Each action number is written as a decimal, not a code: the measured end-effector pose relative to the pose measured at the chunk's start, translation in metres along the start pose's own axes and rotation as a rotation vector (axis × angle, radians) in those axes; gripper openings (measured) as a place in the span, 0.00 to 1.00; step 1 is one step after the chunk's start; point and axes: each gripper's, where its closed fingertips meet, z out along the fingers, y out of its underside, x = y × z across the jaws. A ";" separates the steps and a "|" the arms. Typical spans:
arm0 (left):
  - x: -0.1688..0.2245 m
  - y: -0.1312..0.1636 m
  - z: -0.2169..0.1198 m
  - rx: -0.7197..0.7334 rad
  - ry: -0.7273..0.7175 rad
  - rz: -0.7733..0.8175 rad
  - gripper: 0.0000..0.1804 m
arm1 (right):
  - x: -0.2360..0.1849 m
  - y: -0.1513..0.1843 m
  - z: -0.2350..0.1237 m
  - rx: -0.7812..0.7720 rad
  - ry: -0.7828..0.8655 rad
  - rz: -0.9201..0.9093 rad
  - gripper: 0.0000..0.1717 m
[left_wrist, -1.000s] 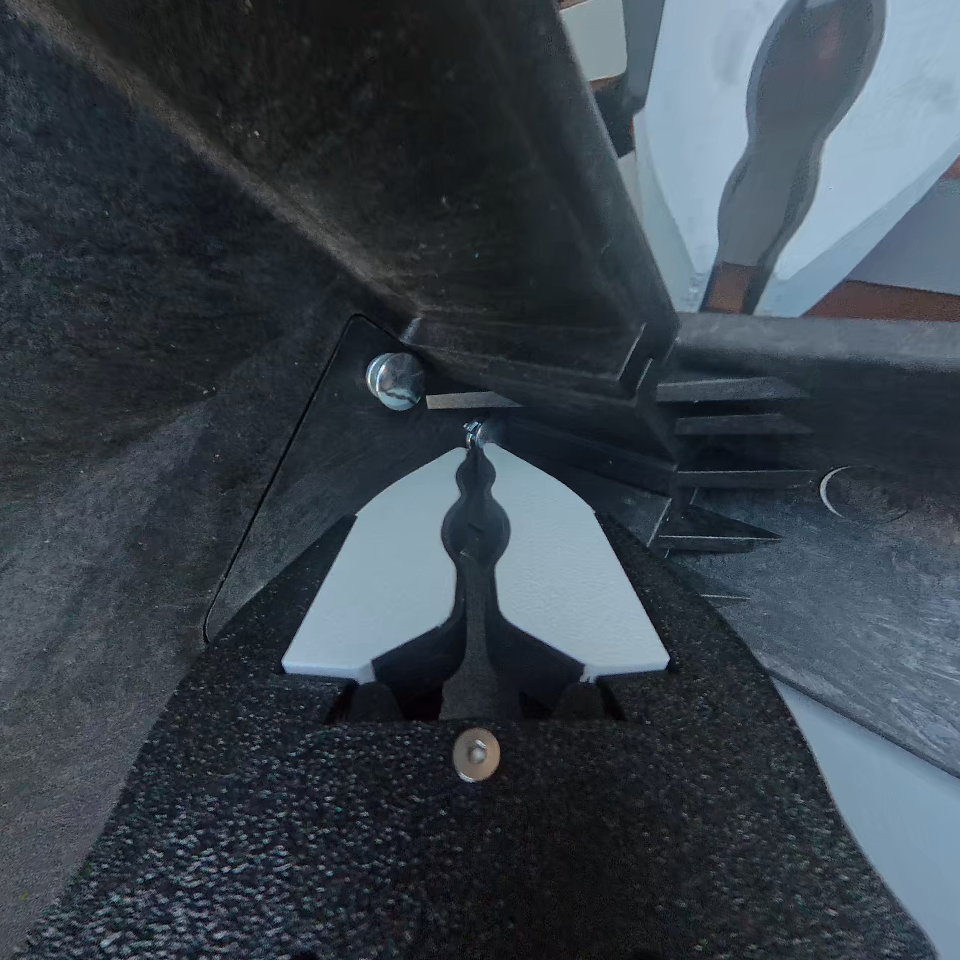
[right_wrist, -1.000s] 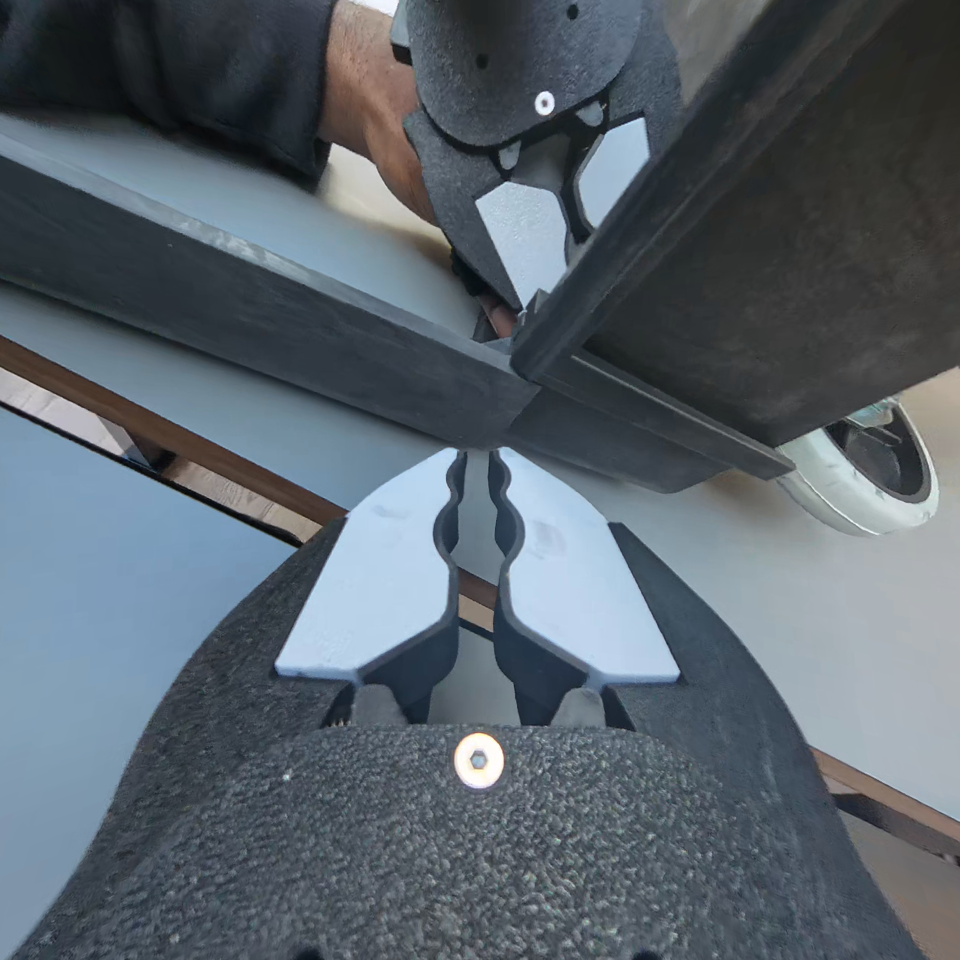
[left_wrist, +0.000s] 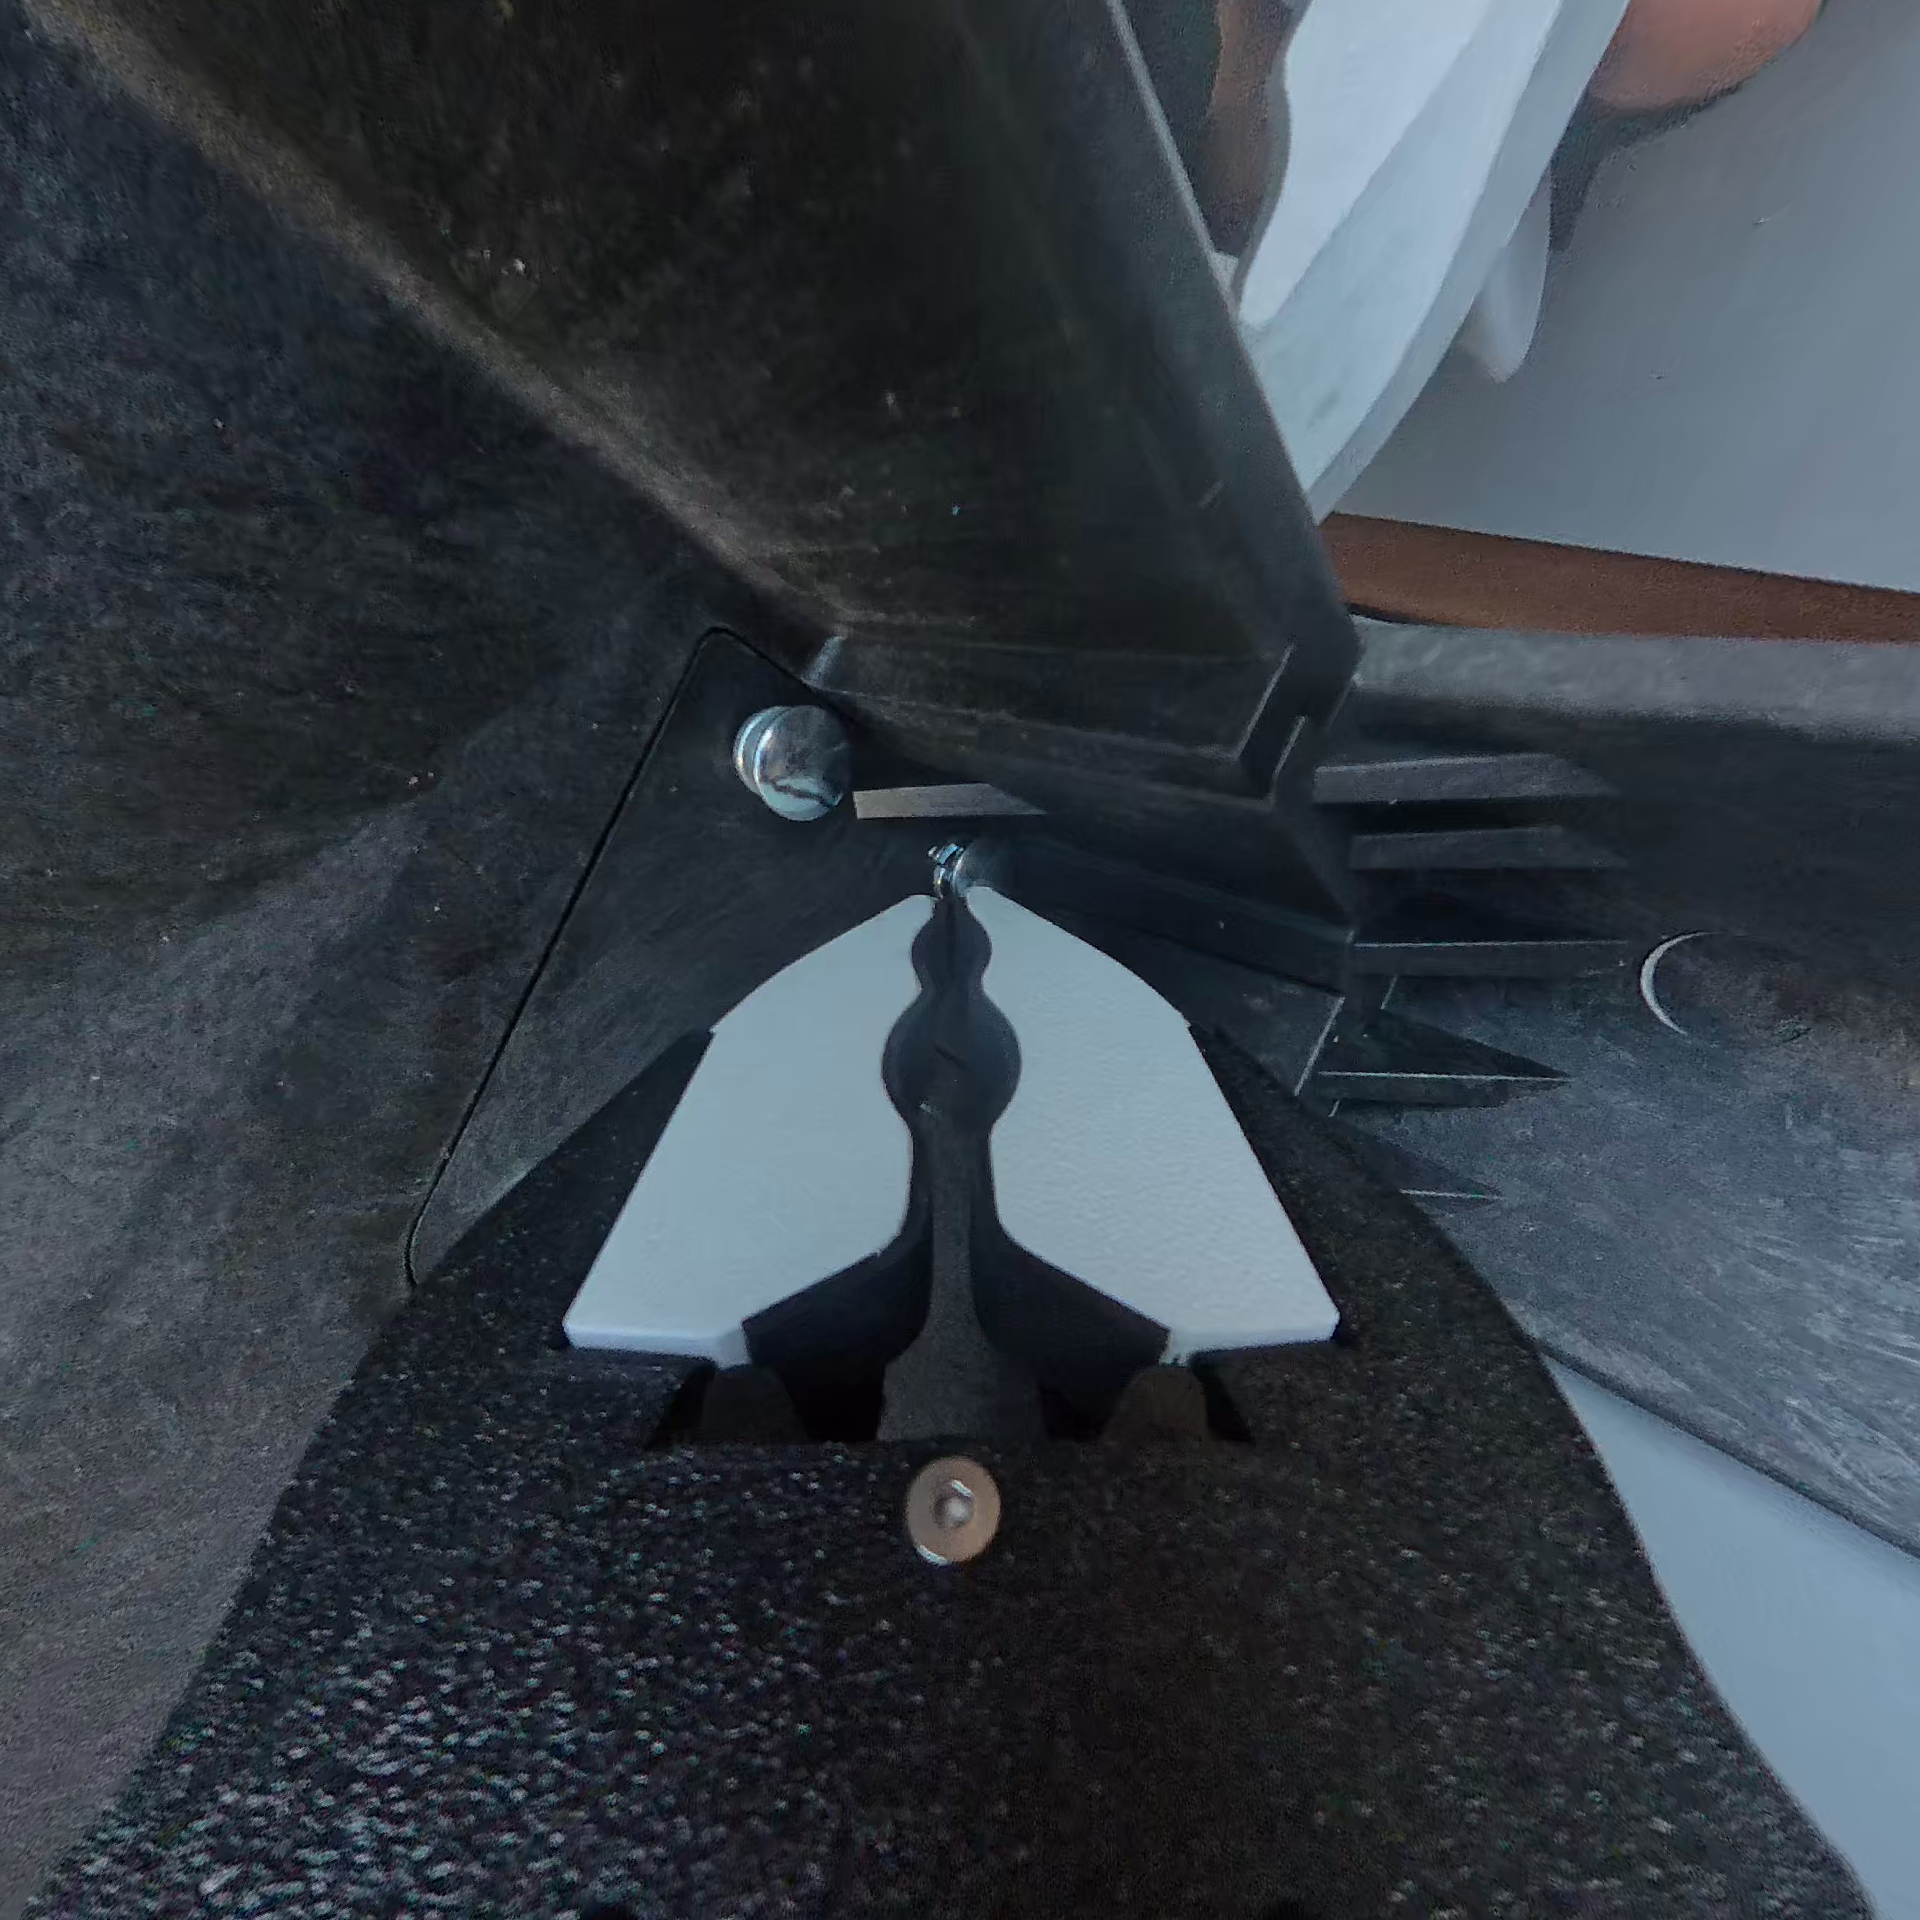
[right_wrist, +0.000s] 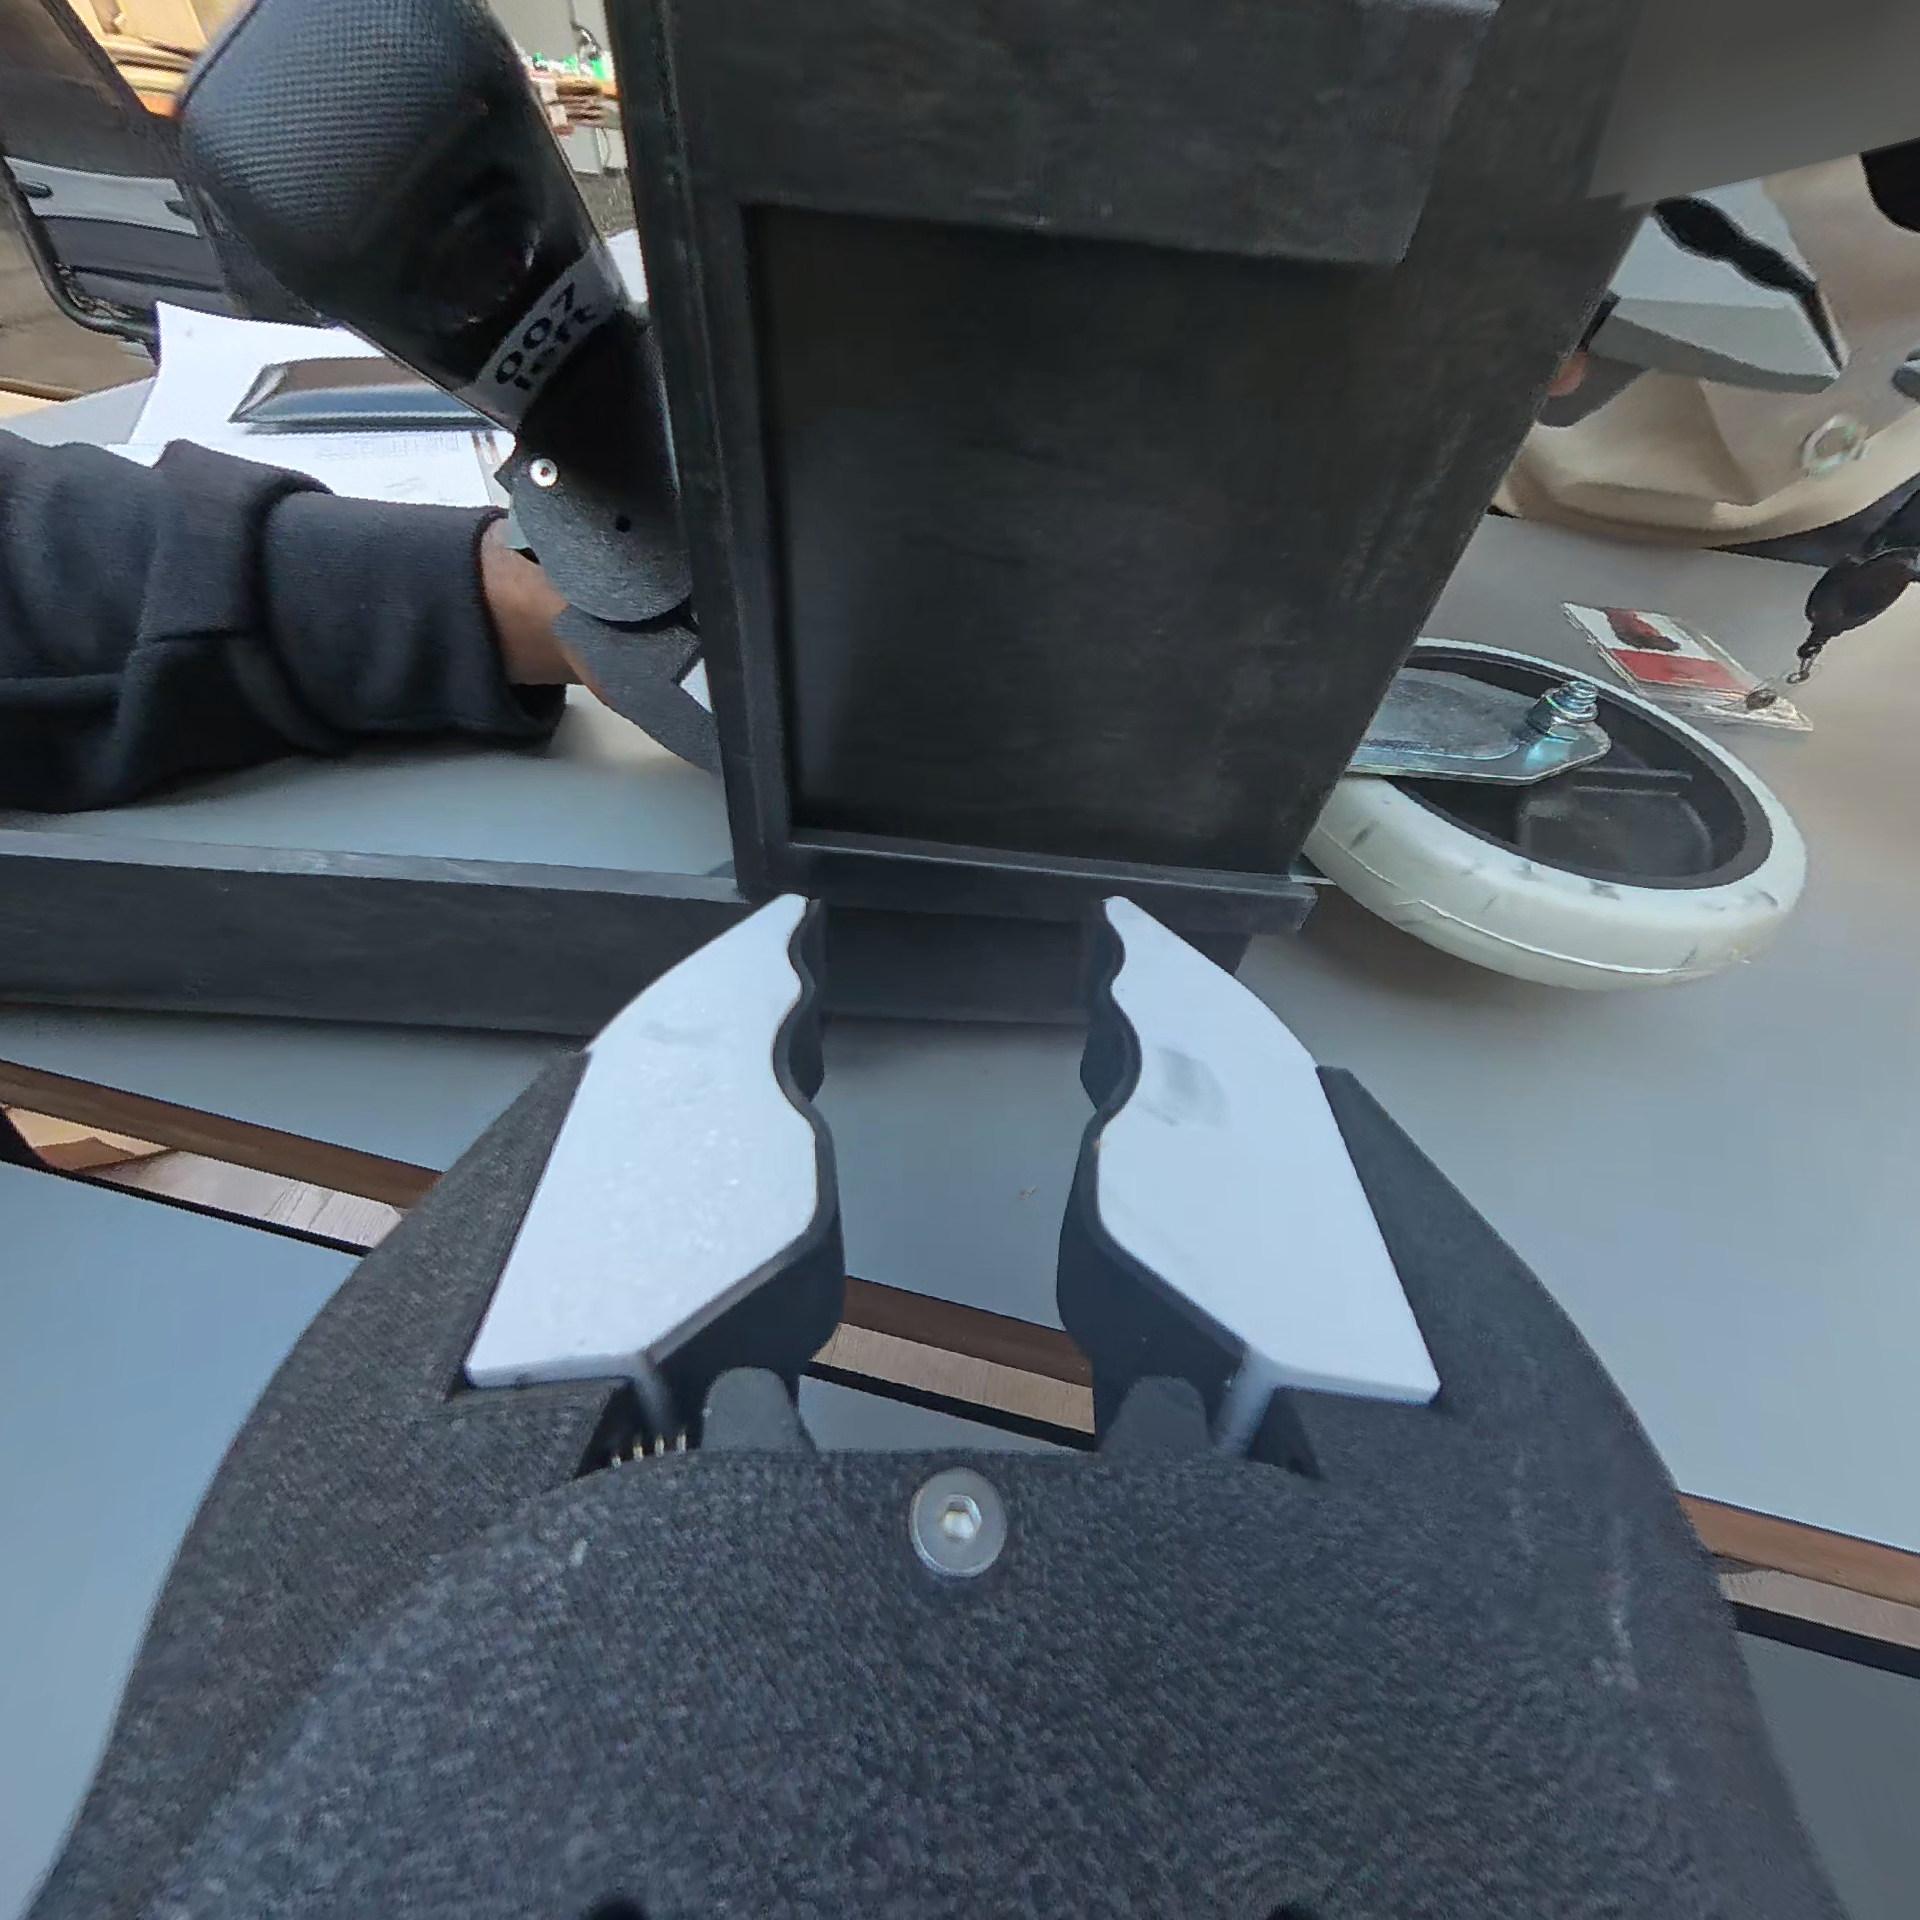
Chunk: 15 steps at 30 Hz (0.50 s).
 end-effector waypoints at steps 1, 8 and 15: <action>0.000 0.000 0.000 0.001 -0.001 0.000 0.00 | -0.001 0.001 0.000 -0.006 0.003 -0.009 0.27; 0.000 0.000 0.000 0.002 -0.003 0.001 0.00 | -0.001 0.003 0.003 -0.021 0.033 -0.059 0.24; -0.001 0.000 0.000 0.003 -0.004 0.002 0.00 | -0.001 0.003 0.002 -0.021 0.033 -0.057 0.24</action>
